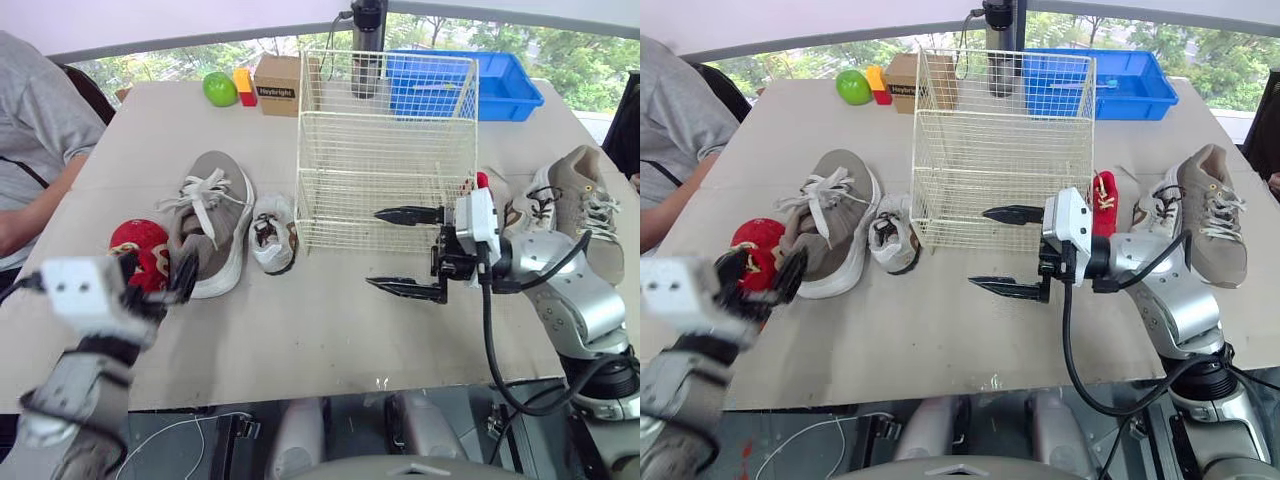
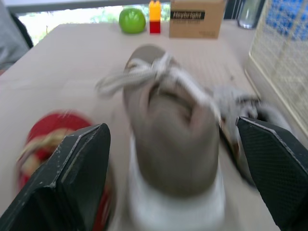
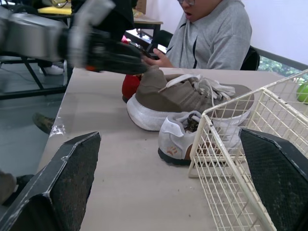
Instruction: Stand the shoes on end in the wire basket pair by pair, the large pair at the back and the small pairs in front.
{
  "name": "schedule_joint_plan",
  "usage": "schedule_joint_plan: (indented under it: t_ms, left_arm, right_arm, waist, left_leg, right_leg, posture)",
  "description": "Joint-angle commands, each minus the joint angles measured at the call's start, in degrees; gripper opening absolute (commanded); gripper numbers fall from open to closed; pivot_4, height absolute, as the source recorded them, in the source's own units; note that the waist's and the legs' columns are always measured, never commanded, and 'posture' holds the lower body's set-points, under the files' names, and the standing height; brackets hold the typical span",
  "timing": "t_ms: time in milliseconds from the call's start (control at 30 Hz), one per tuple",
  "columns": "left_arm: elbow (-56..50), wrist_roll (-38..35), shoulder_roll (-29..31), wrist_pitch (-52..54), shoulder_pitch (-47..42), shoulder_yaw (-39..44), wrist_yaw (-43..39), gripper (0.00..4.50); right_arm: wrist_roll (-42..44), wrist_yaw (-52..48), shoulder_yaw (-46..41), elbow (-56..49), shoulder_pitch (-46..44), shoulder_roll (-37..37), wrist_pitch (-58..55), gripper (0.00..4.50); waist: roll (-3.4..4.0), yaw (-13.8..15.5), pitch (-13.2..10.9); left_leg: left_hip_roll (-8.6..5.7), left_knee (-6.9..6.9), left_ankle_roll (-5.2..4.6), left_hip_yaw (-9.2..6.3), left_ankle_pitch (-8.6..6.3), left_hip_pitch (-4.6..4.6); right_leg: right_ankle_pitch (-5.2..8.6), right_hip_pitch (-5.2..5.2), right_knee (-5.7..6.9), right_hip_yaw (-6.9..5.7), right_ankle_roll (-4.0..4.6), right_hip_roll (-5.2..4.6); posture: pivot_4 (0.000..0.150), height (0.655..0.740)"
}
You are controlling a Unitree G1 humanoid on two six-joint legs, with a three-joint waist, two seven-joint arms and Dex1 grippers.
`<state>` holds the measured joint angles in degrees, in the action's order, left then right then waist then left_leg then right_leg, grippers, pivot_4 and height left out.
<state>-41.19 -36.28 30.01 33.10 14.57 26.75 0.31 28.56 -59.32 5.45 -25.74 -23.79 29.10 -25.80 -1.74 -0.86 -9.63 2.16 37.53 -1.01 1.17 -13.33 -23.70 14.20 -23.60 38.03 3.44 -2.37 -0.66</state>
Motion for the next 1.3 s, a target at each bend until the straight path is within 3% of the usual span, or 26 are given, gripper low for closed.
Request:
schedule_joint_plan:
  t_ms: [33, 367, 433, 500, 700, 833, 1033, 1300]
  left_arm:
    - [4.85, 3.89, -0.7, 1.91, -4.46, -3.47, 1.56, 4.5]
    - [5.63, 7.04, -5.14, 5.99, -7.98, -7.17, 2.66, 1.55]
    - [3.77, 8.25, -7.19, 1.08, -9.91, -7.41, 2.48, 0.96]
    - [0.66, 6.79, -10.84, -5.25, -13.69, -5.55, 2.5, 0.73]
    - [-3.64, 5.88, -12.09, -11.62, -22.89, -2.11, 1.87, 0.73]
    - [-1.27, 8.62, -3.46, -14.64, -28.41, -5.28, -8.41, 0.73]
    - [9.53, 13.7, 8.24, -28.73, -33.93, -11.68, -29.68, 0.73]
    - [22.76, 22.43, 9.76, -48.55, -43.25, -18.68, -41.47, 0.73]
  right_arm:
    - [0.28, 1.62, -0.14, -3.1, -0.07, 0.21, 1.18, 4.46]
    - [0.49, 3.97, -0.12, -5.09, 1.3, 1.85, 0.42, 4.5]
    - [-1.23, 5.96, 0.4, -4.51, 0.63, 1.3, 0.79, 4.5]
    - [-3.36, 7.56, 1.18, -4.3, -0.59, 1.3, 1.09, 4.5]
    - [3.46, 9.05, -2.43, -2.84, -11.53, 0.64, -5.62, 4.5]
    - [4.42, 6.25, -3.13, 4.47, -26.47, 4.48, -10.43, 4.5]
    - [-1.13, -3.67, 2.48, 26.34, -51.32, 9.02, -12.71, 4.5]
    - [-17.66, -17.75, 15.52, 50.05, -68.32, 6.53, 2.68, 4.5]
  waist:
    - [0.0, -0.35, 0.0]
    - [0.07, 0.15, 0.05]
    - [0.07, 0.18, 0.05]
    - [-0.01, 0.39, 0.01]
    - [-0.21, -0.09, -0.13]
    - [-0.14, 0.08, -0.16]
    - [0.03, 0.04, -0.28]
    - [0.25, -0.13, -0.41]
  left_leg:
    - [0.02, -0.01, 0.01, -0.01, -0.01, -0.01]
    - [0.08, -0.08, 0.01, -0.09, 0.0, 0.04]
    - [0.06, -0.03, 0.01, -0.07, 0.01, 0.05]
    - [0.04, -0.01, 0.02, -0.06, 0.01, 0.0]
    - [0.04, 0.03, 0.06, -0.14, 0.03, -0.17]
    - [0.01, -0.03, 0.06, -0.15, 0.02, -0.12]
    - [-0.02, -0.11, 0.05, 0.08, 0.02, -0.16]
    - [-0.02, -0.25, 0.05, 0.17, 0.02, -0.25]
  right_leg:
    - [-0.01, -0.03, -0.02, 0.06, -0.01, 0.05]
    - [-0.01, 0.03, 0.03, -0.07, 0.0, -0.06]
    - [-0.01, 0.05, 0.04, -0.05, 0.0, -0.06]
    - [-0.01, 0.04, 0.03, -0.08, 0.01, -0.07]
    - [-0.03, -0.02, -0.01, -0.21, -0.01, -0.12]
    - [-0.04, -0.03, 0.05, -0.2, -0.01, -0.08]
    - [-0.02, -0.04, -0.07, -0.33, 0.03, -0.14]
    - [-0.02, -0.25, -0.08, -0.31, 0.02, -0.03]
  posture:
    - [0.15, 0.74]
    - [0.15, 0.74]
    - [0.15, 0.74]
    - [0.15, 0.74]
    - [0.15, 0.74]
    - [0.15, 0.74]
    - [0.15, 0.74]
    - [0.15, 0.74]
